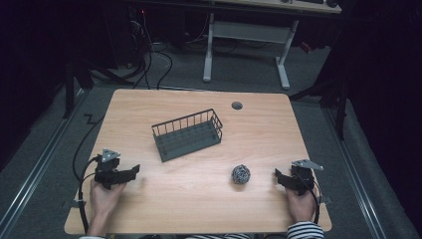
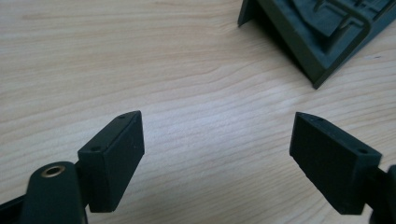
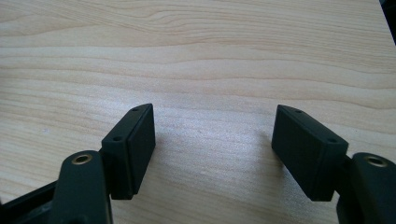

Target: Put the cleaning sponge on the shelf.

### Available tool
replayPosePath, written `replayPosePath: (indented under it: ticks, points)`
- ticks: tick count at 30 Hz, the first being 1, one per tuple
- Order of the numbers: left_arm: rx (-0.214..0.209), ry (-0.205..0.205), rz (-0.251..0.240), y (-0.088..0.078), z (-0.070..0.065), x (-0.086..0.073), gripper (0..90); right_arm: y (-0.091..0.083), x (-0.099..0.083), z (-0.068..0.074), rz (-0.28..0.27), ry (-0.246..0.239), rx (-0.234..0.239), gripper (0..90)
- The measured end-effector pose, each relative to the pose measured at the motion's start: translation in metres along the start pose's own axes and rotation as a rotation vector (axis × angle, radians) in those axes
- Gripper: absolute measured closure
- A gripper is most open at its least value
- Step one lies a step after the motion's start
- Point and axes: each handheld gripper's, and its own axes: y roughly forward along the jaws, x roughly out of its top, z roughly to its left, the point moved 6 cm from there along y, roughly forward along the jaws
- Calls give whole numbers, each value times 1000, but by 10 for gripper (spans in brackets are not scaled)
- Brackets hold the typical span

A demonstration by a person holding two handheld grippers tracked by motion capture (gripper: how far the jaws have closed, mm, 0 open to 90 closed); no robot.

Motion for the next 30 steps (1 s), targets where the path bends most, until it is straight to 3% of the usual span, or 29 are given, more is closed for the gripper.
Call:
replayPosePath:
  ticks: [6,8,15,21,30]
  points:
    - [-37,-2,-29,-6,-7,14,181,0,0,0,0,0,0,305]
    - [-30,16,-45,-10,-10,21,183,0,0,0,0,0,0,305]
    - [-75,46,-72,-20,-23,48,183,0,0,0,0,0,0,304]
    - [-121,41,-81,-19,-32,64,181,0,0,0,0,0,0,304]
    - [-145,43,-84,-12,-41,83,180,0,0,0,0,0,0,304]
